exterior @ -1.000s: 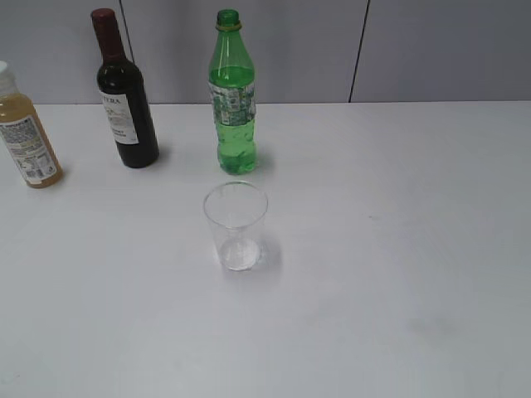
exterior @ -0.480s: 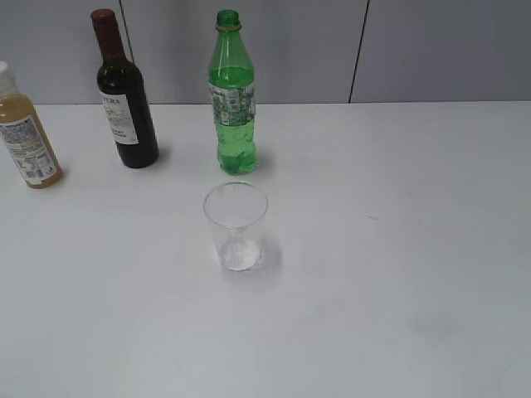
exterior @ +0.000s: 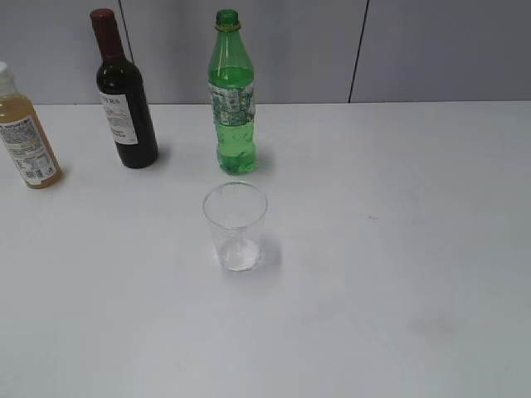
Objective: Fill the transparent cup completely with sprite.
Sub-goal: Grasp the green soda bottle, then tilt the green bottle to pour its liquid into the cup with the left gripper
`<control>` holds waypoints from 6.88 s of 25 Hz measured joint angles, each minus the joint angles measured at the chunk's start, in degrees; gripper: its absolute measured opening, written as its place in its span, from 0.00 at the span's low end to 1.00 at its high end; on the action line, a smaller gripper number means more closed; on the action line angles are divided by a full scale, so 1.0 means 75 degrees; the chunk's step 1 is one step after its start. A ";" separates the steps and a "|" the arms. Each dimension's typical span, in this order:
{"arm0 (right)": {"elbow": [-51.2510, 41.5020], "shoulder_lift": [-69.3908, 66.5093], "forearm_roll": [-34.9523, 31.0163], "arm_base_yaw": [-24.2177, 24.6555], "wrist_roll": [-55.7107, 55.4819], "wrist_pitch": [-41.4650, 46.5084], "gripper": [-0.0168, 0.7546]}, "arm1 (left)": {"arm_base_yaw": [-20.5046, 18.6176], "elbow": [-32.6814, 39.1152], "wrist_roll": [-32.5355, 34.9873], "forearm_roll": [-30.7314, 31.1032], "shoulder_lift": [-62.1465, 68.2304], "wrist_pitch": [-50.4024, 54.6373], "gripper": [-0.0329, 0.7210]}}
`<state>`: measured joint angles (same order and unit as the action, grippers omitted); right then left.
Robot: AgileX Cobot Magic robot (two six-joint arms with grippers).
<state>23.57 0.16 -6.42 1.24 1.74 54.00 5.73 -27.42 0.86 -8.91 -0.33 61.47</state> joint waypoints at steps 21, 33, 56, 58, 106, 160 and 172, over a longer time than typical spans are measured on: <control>0.0000 0.0000 -0.0007 0.0000 0.0000 0.0000 0.76 | 0.0000 -0.0218 0.0923 -0.0067 0.1494 -0.2024 0.89; 0.0000 0.0000 -0.0007 0.0000 0.0000 0.0000 0.76 | 0.0053 -0.0218 0.1944 -0.0829 0.5139 -0.6480 0.86; 0.0000 0.0000 -0.0007 0.0000 0.0000 0.0000 0.76 | 0.1276 -0.0429 -0.1157 0.2857 1.1424 -1.3781 0.83; 0.0000 0.0000 -0.0007 0.0000 0.0000 0.0000 0.76 | 0.1258 -0.0726 -0.1250 0.3270 1.1926 -1.3929 0.83; 0.0000 0.0000 -0.0007 0.0000 0.0000 0.0000 0.75 | 0.1661 -0.6332 -0.2975 0.5862 1.7695 -1.4942 0.94; 0.0000 0.0000 -0.0007 0.0000 0.0000 0.0000 0.75 | 0.1831 -0.5390 -0.2616 0.5349 1.6568 -1.4381 0.60; 0.0000 0.0000 -0.0007 0.0000 0.0000 0.0000 0.75 | 0.1582 -0.3034 -0.1368 0.4149 1.4756 -1.4373 0.60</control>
<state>23.57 0.16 -6.48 1.24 1.74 54.00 17.59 -50.17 -9.40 22.21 110.34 -46.32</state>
